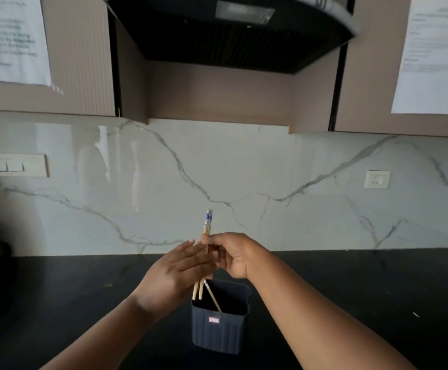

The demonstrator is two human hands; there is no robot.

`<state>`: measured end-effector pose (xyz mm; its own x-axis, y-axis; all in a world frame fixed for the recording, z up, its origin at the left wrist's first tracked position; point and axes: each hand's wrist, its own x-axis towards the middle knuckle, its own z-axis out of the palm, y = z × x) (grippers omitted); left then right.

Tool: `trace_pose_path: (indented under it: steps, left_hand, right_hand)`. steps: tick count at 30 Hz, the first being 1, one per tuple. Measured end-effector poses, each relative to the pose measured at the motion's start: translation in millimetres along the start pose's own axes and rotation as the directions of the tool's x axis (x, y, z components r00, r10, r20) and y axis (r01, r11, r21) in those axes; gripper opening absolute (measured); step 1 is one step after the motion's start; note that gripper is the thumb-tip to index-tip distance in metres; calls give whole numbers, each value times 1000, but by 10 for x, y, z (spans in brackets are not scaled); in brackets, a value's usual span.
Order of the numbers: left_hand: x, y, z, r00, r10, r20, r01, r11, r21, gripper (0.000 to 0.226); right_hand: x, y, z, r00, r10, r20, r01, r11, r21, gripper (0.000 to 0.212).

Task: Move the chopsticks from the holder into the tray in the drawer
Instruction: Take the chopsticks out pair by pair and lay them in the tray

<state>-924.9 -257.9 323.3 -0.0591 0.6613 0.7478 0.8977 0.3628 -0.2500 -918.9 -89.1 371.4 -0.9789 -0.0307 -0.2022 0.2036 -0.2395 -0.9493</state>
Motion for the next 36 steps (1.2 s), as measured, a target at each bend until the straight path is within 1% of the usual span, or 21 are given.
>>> trace_pose_path:
  steps: [2,3,4,5,6,7,8,9,10,11,13,16,18,22,25,26,27,29,31,33,36]
  left_hand:
    - [44,30,-30,999,-40,14,41,995,-96,44]
    - [36,32,-23,995,-99,17,100,986,-132,34]
    - [63,32,-38,983,-181,22,182,968,-172,34]
    - [97,32,-49,960,-277,40,278,933,-228,45]
    - [132,40,-63,924,-377,69,380,877,-294,50]
    - [202,36,-98,882,-457,113,466,813,-348,49]
    - [282,17,-130,835,-518,184,546,742,-388,47]
    - [363,-15,-153,780,-570,257,622,663,-416,44]
    - [431,-53,-168,717,-610,338,695,581,-425,38]
    - [492,-91,-183,651,-635,416,757,503,-416,30]
    - [581,-161,-210,562,-644,519,825,393,-405,20]
    - [661,-250,-242,487,-620,616,865,245,-437,10]
    - [699,-306,-275,428,-580,693,895,166,-414,8]
    - [692,-393,-284,345,-504,792,926,48,-373,19]
    - [602,-391,-201,322,-497,805,917,-46,-396,28]
    - [564,-383,-148,314,-518,795,917,-50,-395,31]
    - [520,-375,-84,299,-561,772,927,-22,-375,34]
    - [394,-364,72,256,-676,691,959,88,-269,47]
    - [174,-358,229,250,-764,595,968,183,-172,65]
    - [-157,-342,383,269,-789,553,961,261,-96,75]
    - [-771,-290,674,192,-785,590,950,300,89,69]
  right_hand:
    - [-60,-29,0,1000,18,8,-18,1000,3,14]
    - [-83,-30,-10,999,31,8,-31,1000,5,16]
    - [-102,-41,-24,999,30,-10,-30,999,-22,19]
    - [-107,-45,-40,998,13,-53,-19,994,-107,23]
    - [-86,-20,-66,993,-35,-116,4,966,-259,25]
    - [-70,2,-95,978,-135,-162,46,888,-458,23]
    - [-63,24,-121,957,-255,-141,107,757,-645,17]
    - [-59,54,-133,940,-338,-56,180,626,-759,12]
    - [-58,93,-124,934,-356,35,236,540,-808,12]
    - [-49,144,-114,939,-330,100,268,516,-813,11]
    - [-46,243,-98,948,-284,143,290,590,-754,15]
    - [-43,338,-116,952,-278,128,303,795,-525,19]
    - [-59,366,-128,964,-225,143,264,877,-400,21]
    - [-79,431,-133,970,-184,161,230,912,-339,25]
    - [-102,471,-155,971,-187,146,225,923,-312,27]
    - [-107,496,-169,973,-188,135,221,926,-305,30]
    - [-111,533,-184,976,-182,115,209,928,-308,33]
    - [-121,652,-224,986,-158,50,166,921,-351,37]
    - [-136,836,-289,993,-115,0,105,903,-417,28]
    - [-160,1094,-379,1000,-30,3,28,873,-486,17]
    - [-199,1576,-530,991,131,41,-78,785,-615,18]
